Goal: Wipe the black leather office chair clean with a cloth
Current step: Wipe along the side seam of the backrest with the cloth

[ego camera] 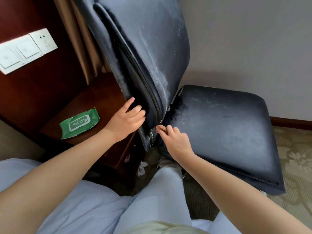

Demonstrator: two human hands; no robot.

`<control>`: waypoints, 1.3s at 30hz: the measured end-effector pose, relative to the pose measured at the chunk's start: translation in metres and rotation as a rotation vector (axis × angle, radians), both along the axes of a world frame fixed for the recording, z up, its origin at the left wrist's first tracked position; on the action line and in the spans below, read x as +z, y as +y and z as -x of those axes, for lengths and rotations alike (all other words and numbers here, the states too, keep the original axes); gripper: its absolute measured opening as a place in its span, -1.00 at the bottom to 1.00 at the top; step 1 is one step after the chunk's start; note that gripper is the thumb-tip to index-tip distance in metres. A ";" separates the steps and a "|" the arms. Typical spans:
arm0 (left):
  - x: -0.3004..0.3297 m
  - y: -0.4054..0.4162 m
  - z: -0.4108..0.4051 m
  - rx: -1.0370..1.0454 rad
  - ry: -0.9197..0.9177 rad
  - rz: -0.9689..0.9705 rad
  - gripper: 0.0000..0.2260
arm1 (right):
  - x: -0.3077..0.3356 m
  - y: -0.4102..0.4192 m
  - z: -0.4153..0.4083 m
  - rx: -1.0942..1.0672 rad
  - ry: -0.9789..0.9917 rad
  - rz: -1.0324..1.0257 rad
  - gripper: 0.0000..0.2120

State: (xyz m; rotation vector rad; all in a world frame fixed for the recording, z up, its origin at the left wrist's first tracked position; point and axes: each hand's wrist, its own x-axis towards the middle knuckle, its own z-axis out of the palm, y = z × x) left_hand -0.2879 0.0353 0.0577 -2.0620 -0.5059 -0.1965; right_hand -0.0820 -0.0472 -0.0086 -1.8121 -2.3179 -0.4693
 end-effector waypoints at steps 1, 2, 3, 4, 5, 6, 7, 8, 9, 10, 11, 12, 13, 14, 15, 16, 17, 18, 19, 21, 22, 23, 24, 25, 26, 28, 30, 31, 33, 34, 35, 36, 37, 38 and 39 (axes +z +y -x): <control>0.000 0.002 -0.001 -0.019 0.036 -0.015 -0.75 | 0.002 -0.001 0.000 0.009 0.010 -0.003 -0.38; 0.001 0.003 -0.003 -0.037 0.066 -0.026 -0.74 | 0.002 -0.001 -0.001 0.023 0.019 -0.034 -0.34; 0.003 0.003 -0.005 -0.050 0.089 -0.030 -0.74 | 0.004 -0.001 -0.004 0.024 0.015 -0.062 -0.32; 0.005 0.004 -0.007 -0.060 0.109 -0.029 -0.73 | 0.003 0.000 -0.006 0.015 0.007 -0.096 -0.30; 0.007 0.005 -0.008 -0.069 0.124 -0.025 -0.73 | 0.006 0.001 -0.008 -0.005 0.003 -0.100 -0.30; 0.009 0.006 -0.009 -0.080 0.136 -0.024 -0.73 | 0.011 0.000 -0.008 -0.028 -0.004 -0.068 -0.30; 0.010 0.006 -0.009 -0.091 0.145 -0.028 -0.74 | 0.018 -0.003 -0.007 -0.039 -0.034 -0.019 -0.31; 0.011 0.006 -0.010 -0.098 0.151 -0.035 -0.74 | 0.019 -0.004 -0.007 -0.020 -0.060 0.020 -0.34; 0.012 0.005 -0.011 -0.098 0.155 -0.040 -0.74 | 0.014 -0.004 -0.007 -0.018 -0.055 0.058 -0.37; 0.012 0.004 -0.012 -0.095 0.155 -0.043 -0.73 | 0.012 -0.006 -0.006 -0.014 -0.028 0.067 -0.37; 0.012 0.002 -0.014 -0.088 0.152 -0.040 -0.73 | 0.012 -0.008 -0.005 -0.006 -0.002 0.038 -0.34; 0.011 -0.001 -0.015 -0.083 0.147 -0.034 -0.72 | 0.011 -0.010 -0.004 -0.003 0.005 -0.005 -0.30; 0.011 -0.004 -0.016 -0.080 0.142 -0.028 -0.72 | 0.009 -0.011 -0.004 0.005 0.020 -0.030 -0.28; 0.012 -0.006 -0.016 -0.082 0.136 -0.020 -0.70 | 0.004 -0.012 -0.005 0.027 0.044 -0.063 -0.27; 0.012 -0.009 -0.017 -0.091 0.125 -0.018 -0.68 | 0.001 -0.014 -0.007 0.044 0.050 -0.072 -0.27; 0.013 -0.011 -0.017 -0.105 0.112 -0.018 -0.66 | 0.000 -0.016 -0.010 0.056 0.043 -0.086 -0.27; 0.013 -0.013 -0.017 -0.120 0.104 -0.019 -0.66 | 0.000 -0.017 -0.013 0.065 0.050 -0.095 -0.27; 0.012 -0.016 -0.018 -0.134 0.102 -0.019 -0.67 | -0.001 -0.019 -0.017 0.062 0.058 -0.108 -0.27; 0.012 -0.020 -0.018 -0.150 0.103 -0.017 -0.68 | -0.003 -0.021 -0.020 0.052 0.065 -0.116 -0.27; 0.011 -0.027 -0.020 -0.181 0.098 -0.017 -0.70 | -0.011 -0.021 -0.026 0.050 0.070 -0.137 -0.25; 0.010 -0.031 -0.022 -0.191 0.092 -0.015 -0.70 | -0.014 -0.022 -0.029 0.058 0.070 -0.138 -0.23; 0.010 -0.035 -0.023 -0.199 0.084 -0.011 -0.70 | -0.016 -0.023 -0.031 0.068 0.075 -0.132 -0.22; 0.009 -0.038 -0.024 -0.205 0.075 -0.005 -0.70 | -0.019 -0.024 -0.032 0.071 0.077 -0.137 -0.20; 0.009 -0.041 -0.026 -0.210 0.067 0.000 -0.69 | -0.022 -0.026 -0.033 0.068 0.076 -0.135 -0.19; 0.009 -0.043 -0.027 -0.215 0.065 0.002 -0.68 | -0.025 -0.028 -0.034 0.066 0.076 -0.138 -0.19; 0.009 -0.047 -0.029 -0.220 0.073 0.000 -0.70 | -0.029 -0.029 -0.035 0.070 0.082 -0.141 -0.19; 0.009 -0.051 -0.032 -0.208 0.087 -0.001 -0.73 | -0.031 -0.031 -0.037 0.086 0.071 -0.156 -0.20; 0.009 -0.053 -0.035 -0.201 0.095 0.002 -0.73 | -0.031 -0.030 -0.038 0.101 0.062 -0.166 -0.21; 0.011 -0.056 -0.038 -0.190 0.111 0.006 -0.72 | -0.033 -0.030 -0.042 0.126 0.030 -0.193 -0.23; 0.012 -0.056 -0.037 -0.188 0.118 0.007 -0.71 | -0.034 -0.029 -0.043 0.135 0.016 -0.208 -0.25; 0.012 -0.055 -0.036 -0.191 0.128 0.005 -0.72 | -0.034 -0.027 -0.044 0.142 0.009 -0.218 -0.26; 0.012 -0.053 -0.034 -0.195 0.147 -0.001 -0.73 | -0.035 -0.026 -0.046 0.152 0.004 -0.225 -0.27; 0.011 -0.051 -0.033 -0.196 0.173 -0.013 -0.74 | -0.036 -0.025 -0.046 0.164 -0.002 -0.225 -0.27; 0.009 -0.050 -0.032 -0.198 0.197 -0.029 -0.74 | -0.038 -0.024 -0.047 0.178 -0.005 -0.222 -0.27; 0.007 -0.048 -0.033 -0.202 0.212 -0.044 -0.73 | -0.039 -0.023 -0.047 0.190 -0.005 -0.219 -0.28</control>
